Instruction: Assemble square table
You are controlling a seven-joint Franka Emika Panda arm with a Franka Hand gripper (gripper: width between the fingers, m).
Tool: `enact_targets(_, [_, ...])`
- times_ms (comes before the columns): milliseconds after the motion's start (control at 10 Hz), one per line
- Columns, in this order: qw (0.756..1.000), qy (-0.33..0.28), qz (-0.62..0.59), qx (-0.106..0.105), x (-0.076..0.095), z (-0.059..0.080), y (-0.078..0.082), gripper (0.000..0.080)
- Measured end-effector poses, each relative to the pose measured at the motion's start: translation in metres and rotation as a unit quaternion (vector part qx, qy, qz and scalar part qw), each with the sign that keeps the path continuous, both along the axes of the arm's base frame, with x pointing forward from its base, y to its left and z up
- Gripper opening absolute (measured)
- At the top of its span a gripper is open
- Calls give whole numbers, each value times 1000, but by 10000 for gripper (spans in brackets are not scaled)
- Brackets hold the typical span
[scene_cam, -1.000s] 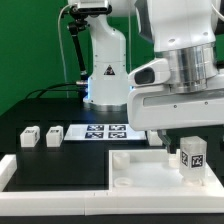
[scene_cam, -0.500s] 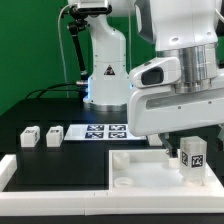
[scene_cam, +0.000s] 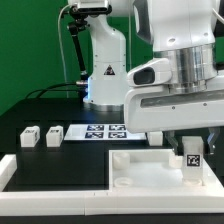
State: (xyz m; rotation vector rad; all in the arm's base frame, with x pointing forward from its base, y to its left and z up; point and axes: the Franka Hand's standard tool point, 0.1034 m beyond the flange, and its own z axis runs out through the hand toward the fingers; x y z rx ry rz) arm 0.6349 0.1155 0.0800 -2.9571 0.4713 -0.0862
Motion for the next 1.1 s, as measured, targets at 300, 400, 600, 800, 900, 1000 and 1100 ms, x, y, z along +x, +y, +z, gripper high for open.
enact_targets(300, [968,21,-251,19,-2,-1,-3,302])
enact_targets(400, [942,28,-332,36,-2,-2,-7,302])
enact_targets(600, [898,47,-432,69,-3,-4,-13,303])
enact_targets(800, [891,51,-446,70,-3,-4,-13,354])
enact_targets(900, [905,46,-417,67,-3,-4,-12,521])
enact_targets(1000, [936,47,-346,51,-5,-2,-4,521])
enact_targets(1100, [968,36,-248,36,-4,1,2,621])
